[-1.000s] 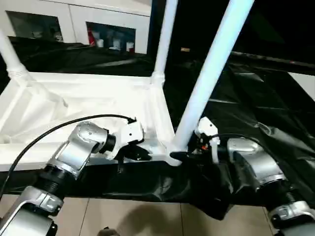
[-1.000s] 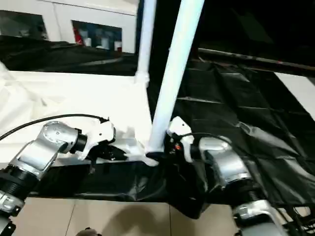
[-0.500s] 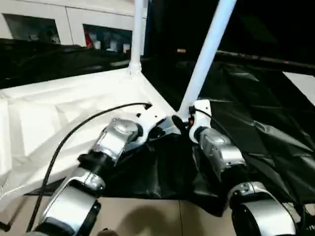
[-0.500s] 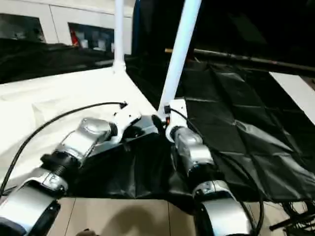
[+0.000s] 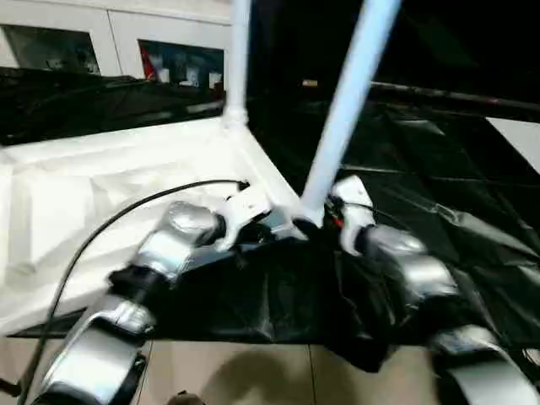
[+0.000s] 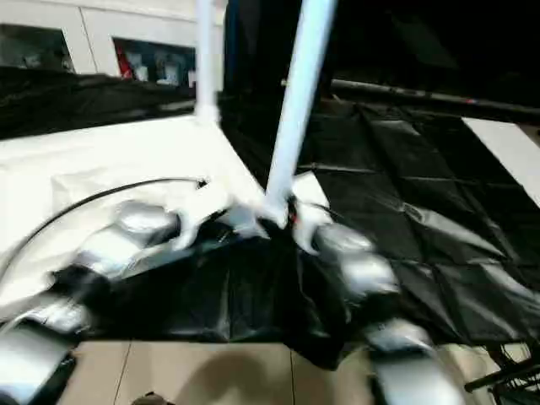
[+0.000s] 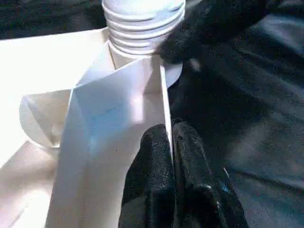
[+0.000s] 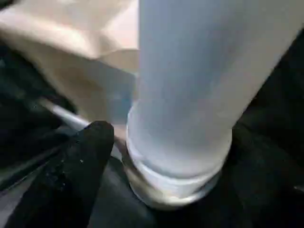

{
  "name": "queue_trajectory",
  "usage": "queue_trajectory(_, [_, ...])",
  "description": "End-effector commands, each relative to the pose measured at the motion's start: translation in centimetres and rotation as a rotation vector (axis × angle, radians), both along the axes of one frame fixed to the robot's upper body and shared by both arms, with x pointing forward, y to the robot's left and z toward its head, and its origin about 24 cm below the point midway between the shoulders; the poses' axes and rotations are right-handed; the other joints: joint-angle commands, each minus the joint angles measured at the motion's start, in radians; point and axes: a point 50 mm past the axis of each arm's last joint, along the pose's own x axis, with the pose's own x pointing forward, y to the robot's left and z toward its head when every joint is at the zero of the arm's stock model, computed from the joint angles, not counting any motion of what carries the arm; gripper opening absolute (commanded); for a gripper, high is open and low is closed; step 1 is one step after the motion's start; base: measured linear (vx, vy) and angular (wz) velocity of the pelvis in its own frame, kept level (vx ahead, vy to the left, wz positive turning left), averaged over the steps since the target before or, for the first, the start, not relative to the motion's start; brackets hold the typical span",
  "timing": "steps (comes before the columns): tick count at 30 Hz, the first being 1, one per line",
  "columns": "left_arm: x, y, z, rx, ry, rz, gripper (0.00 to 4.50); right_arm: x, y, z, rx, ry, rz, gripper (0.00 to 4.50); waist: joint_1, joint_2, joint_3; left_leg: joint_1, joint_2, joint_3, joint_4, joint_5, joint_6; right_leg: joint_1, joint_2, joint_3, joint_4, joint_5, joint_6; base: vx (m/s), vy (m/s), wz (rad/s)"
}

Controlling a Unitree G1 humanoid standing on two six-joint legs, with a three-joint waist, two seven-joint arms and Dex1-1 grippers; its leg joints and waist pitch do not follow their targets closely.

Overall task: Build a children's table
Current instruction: Rotate leg to tighten

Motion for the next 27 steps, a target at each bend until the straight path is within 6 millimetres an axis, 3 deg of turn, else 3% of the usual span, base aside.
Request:
queue_trajectory(1, [-1.0,-1.1,-0.1,-0.043,0.019,-0.123,0.0,-0.9,0.4,1.2,0.012,-0.016,0.152,3.86,0.002,0.009,-0.063,0.011,0.005,0.01,-0.056,-0.217,0.026,0.05,-0.052,0.039,-0.076,-0.124,-0.181,0.0,0.0,0.0])
queue_trajectory(10, [-3.7,0.2,0.4,-0.02,0.099,-0.322,0.0,-2.3,-0.8,1.9,-0.043,-0.005,0.297,3.86,0.009,0.006,-0.06,0.014,0.01,0.011,-0.06,-0.253,0.01,0.047,-0.054,0.042,-0.077,-0.179,-0.174,0.0,0.0,0.0])
queue_trajectory(16, [-3.9,0.3,0.7,-0.016,0.094,-0.331,0.0,-2.8,-0.7,1.2,-0.093,0.015,0.351,3.86,0.012,0.002,-0.058,0.013,0.007,0.012,-0.06,-0.257,0.005,0.045,-0.054,0.042,-0.081,-0.216,-0.162,0.0,0.0,0.0])
queue_trajectory(27, [-3.8,0.3,0.8,-0.019,0.083,-0.309,0.0,-2.9,-0.2,1.1,-0.102,0.016,0.381,3.86,0.015,-0.002,-0.062,0.012,0.005,0.012,-0.056,-0.219,0.01,0.048,-0.053,0.041,-0.074,-0.173,-0.165,0.0,0.0,0.0])
